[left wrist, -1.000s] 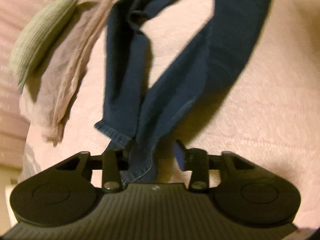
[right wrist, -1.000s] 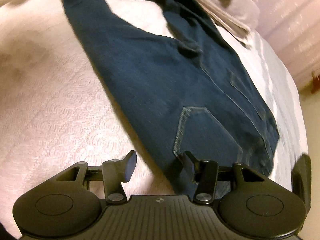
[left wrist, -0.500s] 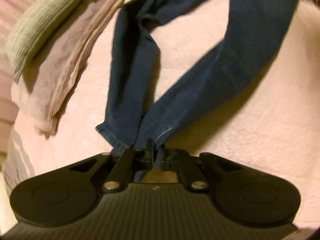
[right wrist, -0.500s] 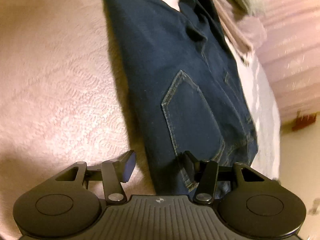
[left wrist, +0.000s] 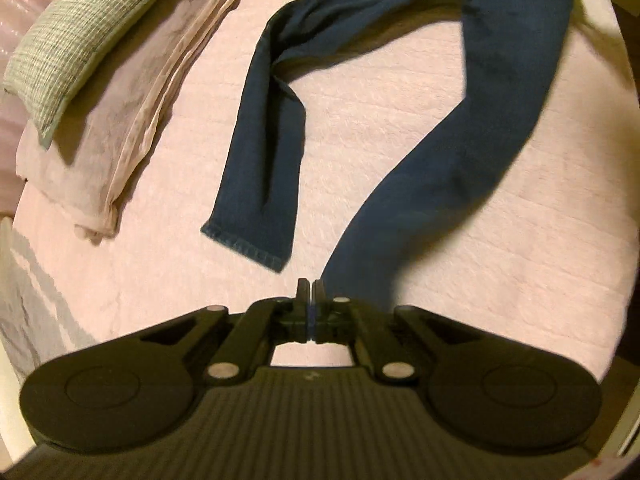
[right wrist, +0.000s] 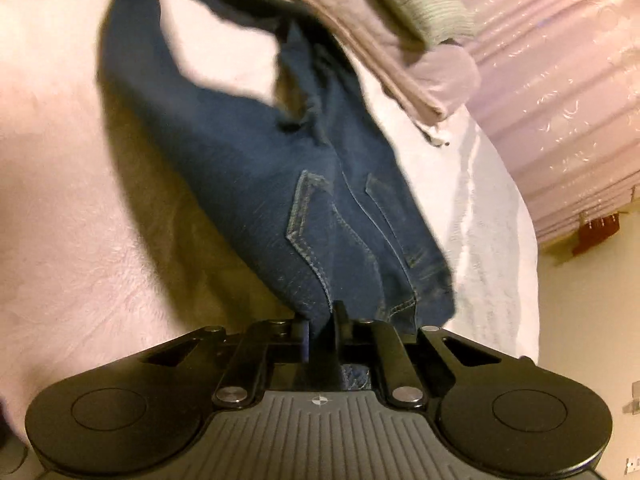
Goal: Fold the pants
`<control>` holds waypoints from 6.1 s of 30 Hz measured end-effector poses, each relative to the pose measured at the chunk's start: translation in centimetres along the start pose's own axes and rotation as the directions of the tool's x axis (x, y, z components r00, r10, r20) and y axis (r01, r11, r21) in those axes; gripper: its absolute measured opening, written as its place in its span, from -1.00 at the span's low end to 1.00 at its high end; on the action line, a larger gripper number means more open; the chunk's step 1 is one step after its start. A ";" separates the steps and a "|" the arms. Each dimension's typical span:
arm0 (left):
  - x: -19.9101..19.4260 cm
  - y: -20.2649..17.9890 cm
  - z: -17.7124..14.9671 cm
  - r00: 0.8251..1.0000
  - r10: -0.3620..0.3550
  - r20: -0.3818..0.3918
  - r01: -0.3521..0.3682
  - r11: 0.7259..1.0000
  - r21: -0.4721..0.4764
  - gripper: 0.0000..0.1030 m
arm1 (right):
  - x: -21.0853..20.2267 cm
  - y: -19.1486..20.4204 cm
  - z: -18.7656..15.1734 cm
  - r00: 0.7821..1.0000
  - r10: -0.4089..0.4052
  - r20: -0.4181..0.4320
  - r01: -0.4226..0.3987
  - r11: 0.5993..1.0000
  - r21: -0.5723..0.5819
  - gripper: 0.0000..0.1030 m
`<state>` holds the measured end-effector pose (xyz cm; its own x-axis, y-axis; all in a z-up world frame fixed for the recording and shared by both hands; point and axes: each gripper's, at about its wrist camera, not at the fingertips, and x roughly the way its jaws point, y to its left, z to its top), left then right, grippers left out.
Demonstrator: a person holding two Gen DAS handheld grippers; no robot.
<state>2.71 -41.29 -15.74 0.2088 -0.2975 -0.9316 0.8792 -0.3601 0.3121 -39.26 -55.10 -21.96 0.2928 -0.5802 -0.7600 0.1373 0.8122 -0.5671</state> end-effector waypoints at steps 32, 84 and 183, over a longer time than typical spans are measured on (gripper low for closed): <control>13.7 -9.6 -12.3 0.960 0.025 0.279 -0.125 0.929 0.348 -0.95 | 4.9 22.7 20.3 0.950 0.258 0.177 -0.195 0.930 -0.312 0.09; 13.6 -12.7 -13.7 0.977 0.011 0.212 -0.100 0.907 0.409 -0.96 | 3.0 20.6 15.0 0.977 0.153 -0.146 -0.123 0.973 0.197 -0.13; 7.1 -24.7 25.8 0.920 -0.265 0.289 0.107 0.879 0.465 -0.57 | 3.4 -8.0 -25.3 0.996 0.004 0.094 -0.086 -0.370 0.925 -0.93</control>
<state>-28.57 -57.36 -25.19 -0.1648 -0.4338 -0.8858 0.5958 -0.7595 0.2611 -63.33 -65.16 -28.02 0.3808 -0.5690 -0.7289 0.7994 -0.1937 0.5688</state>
